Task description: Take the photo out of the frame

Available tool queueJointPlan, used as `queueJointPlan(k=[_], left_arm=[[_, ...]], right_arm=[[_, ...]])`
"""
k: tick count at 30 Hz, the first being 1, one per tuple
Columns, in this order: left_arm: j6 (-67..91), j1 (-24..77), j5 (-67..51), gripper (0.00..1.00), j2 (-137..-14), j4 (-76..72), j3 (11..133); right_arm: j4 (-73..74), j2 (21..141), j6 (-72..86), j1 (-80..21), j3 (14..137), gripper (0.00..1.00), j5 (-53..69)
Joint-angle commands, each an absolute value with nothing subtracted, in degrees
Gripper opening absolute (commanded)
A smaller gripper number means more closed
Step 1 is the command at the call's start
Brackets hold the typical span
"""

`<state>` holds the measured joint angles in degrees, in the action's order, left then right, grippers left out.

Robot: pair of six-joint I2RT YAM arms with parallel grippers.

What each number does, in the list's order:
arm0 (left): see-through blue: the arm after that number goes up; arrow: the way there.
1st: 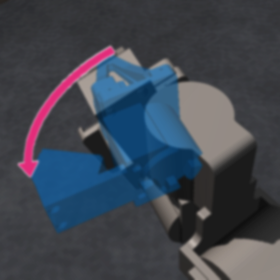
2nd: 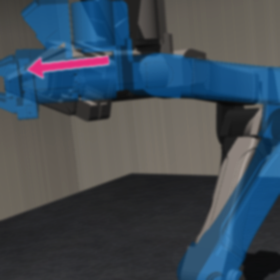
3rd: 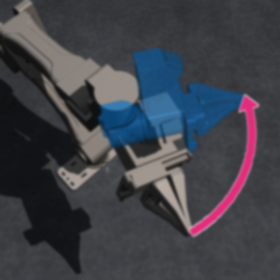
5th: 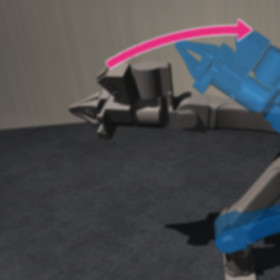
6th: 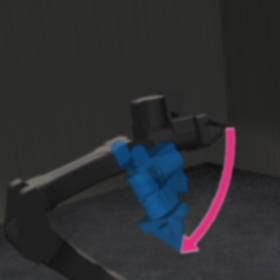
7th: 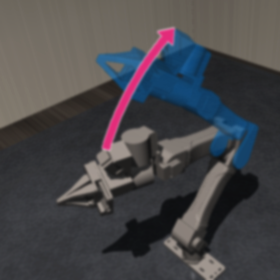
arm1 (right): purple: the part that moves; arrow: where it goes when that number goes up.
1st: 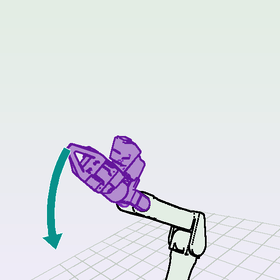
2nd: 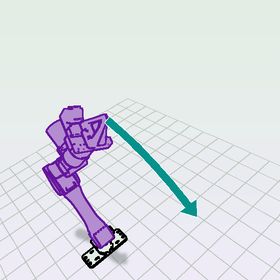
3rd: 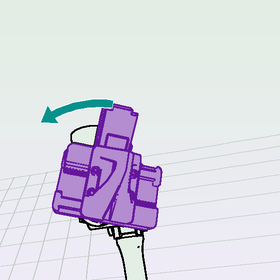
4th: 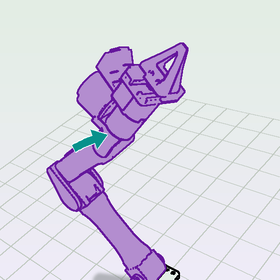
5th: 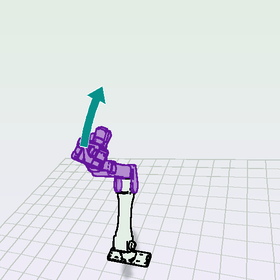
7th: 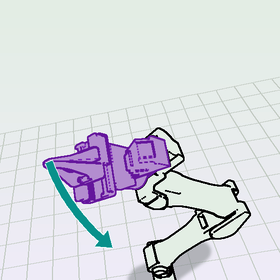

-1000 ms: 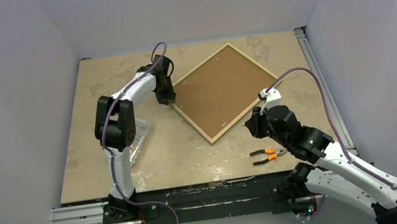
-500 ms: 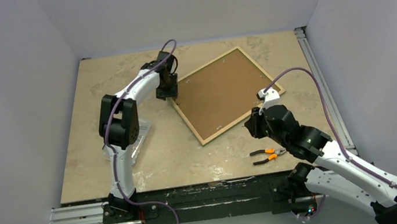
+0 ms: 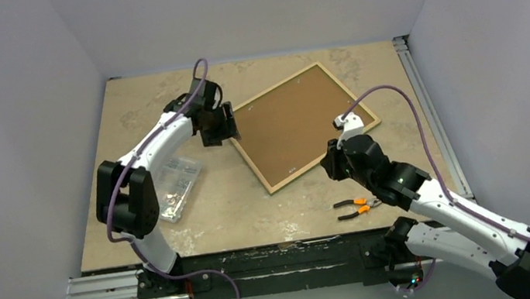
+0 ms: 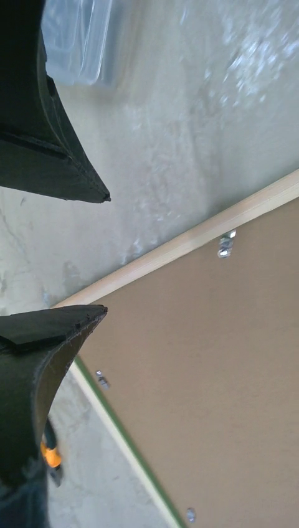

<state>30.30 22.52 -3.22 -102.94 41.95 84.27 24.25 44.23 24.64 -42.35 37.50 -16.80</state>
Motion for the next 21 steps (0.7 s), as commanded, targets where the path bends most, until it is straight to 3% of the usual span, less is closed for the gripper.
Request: queueJointPlan(k=[1,6,10,15,18,21], left_arm=[[41.00,22.66,-13.98,0.57,-98.80,30.94,72.95],[49.97,25.76,-17.75,0.55,-97.58,20.96,62.84],[52.59,29.44,-16.02,0.55,-100.05,20.26,61.40],[50.26,30.41,-11.94,0.49,-103.85,23.32,63.23],[46.31,30.43,-8.17,0.40,-105.62,27.96,65.60],[42.77,30.42,-6.97,0.21,-106.20,30.01,66.24]], right_arm=[[16.78,51.77,23.38,-42.25,42.16,0.00,-15.42],[9.84,61.78,23.15,-42.24,46.52,0.00,-11.63],[6.18,69.30,22.74,-42.27,51.20,0.00,-8.27],[4.38,76.72,22.03,-42.27,55.90,0.00,-6.07],[3.66,79.95,21.53,-42.28,57.81,0.00,-6.03],[2.87,83.87,20.69,-42.22,59.85,0.00,-6.72]])
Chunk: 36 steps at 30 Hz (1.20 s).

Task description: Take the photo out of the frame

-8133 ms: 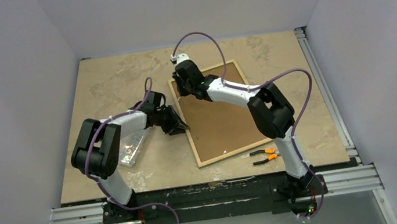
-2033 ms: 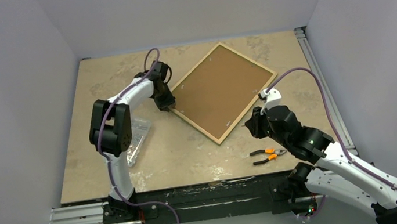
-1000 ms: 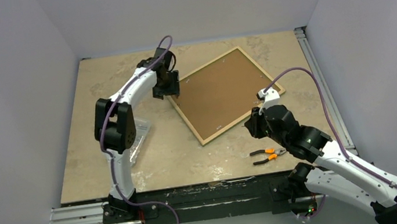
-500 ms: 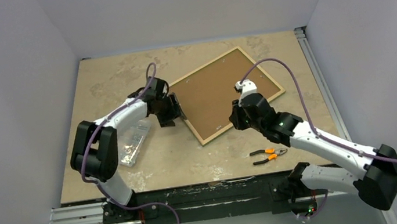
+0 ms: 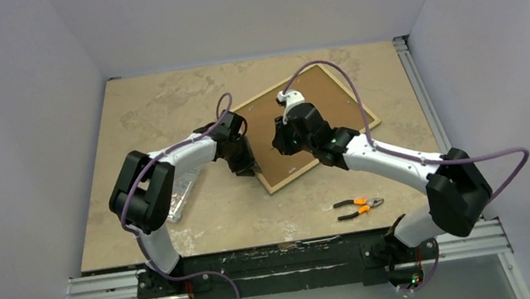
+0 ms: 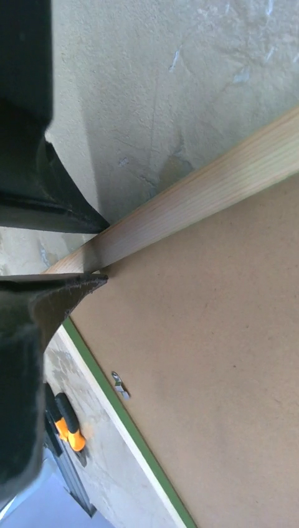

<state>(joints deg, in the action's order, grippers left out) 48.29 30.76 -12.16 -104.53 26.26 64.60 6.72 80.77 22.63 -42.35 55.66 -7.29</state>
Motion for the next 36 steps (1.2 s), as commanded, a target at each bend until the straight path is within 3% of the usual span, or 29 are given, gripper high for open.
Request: queueJointPlan(k=[1,8,16,26,36], left_arm=[[42.05,30.41,-6.54,0.16,-106.13,30.51,66.29],[38.50,30.24,-5.76,0.00,-103.53,30.43,65.47],[39.55,29.32,-8.64,0.00,-101.50,26.13,61.18],[42.91,26.64,-12.67,0.00,-96.45,6.41,47.66],[43.95,26.63,-12.65,0.00,-96.82,2.20,43.88]], right_arm=[[2.27,85.51,20.47,-42.26,60.57,0.00,-6.47],[-3.14,98.87,19.63,-42.31,69.36,0.00,-3.08],[-4.04,109.81,18.47,-42.53,79.60,0.00,-6.40],[-7.05,111.56,19.01,-42.60,77.38,0.00,-6.06],[-9.66,113.68,19.47,-44.07,76.54,0.00,-4.92]])
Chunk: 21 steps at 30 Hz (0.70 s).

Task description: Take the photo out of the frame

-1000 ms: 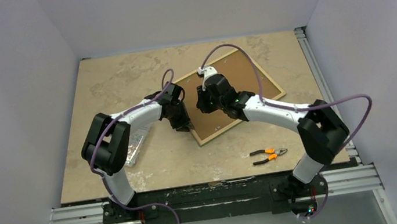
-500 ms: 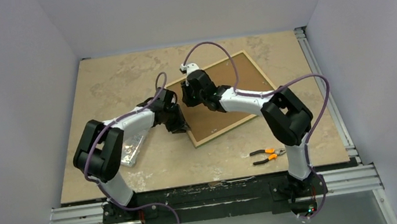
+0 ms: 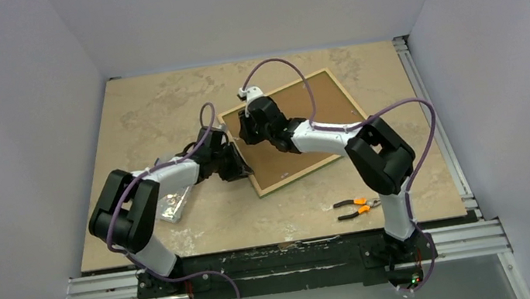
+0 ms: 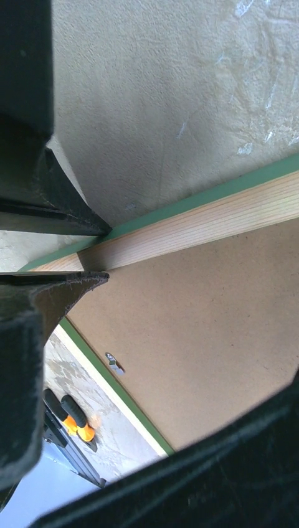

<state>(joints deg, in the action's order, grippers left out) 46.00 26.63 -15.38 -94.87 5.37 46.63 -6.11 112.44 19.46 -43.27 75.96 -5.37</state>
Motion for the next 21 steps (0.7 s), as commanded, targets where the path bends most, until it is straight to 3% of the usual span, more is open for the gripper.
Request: queueJointPlan(k=[1,21], left_arm=[[43.95,26.55,-12.57,0.00,-96.77,2.20,43.74],[44.40,26.41,-13.19,0.00,-96.83,1.90,43.07]], right_arm=[[-9.60,114.23,19.44,-44.16,76.77,0.00,-4.86],[-10.48,120.06,19.32,-45.28,81.16,0.00,-11.91]])
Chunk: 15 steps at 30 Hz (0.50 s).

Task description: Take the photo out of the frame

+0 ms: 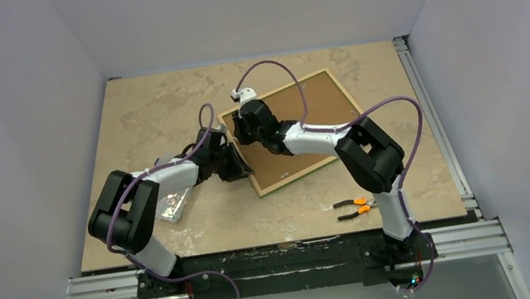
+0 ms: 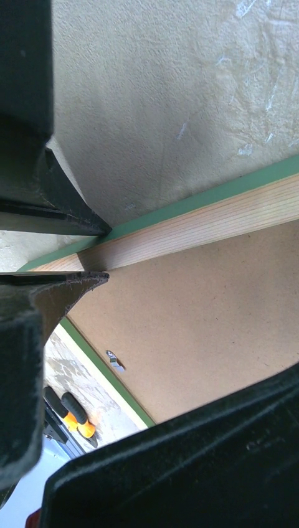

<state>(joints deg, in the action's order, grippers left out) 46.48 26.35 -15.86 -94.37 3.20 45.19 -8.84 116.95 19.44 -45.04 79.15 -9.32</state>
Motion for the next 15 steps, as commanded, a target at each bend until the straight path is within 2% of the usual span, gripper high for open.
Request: queueJointPlan(k=[1,15], left_arm=[[44.39,26.39,-13.25,0.00,-96.85,1.85,43.07],[46.42,25.80,-14.82,0.00,-98.17,-1.25,41.71]], right_arm=[[-10.44,120.28,19.27,-45.29,81.41,0.00,-11.34],[-16.87,122.03,16.06,-45.35,80.81,0.00,-10.81]])
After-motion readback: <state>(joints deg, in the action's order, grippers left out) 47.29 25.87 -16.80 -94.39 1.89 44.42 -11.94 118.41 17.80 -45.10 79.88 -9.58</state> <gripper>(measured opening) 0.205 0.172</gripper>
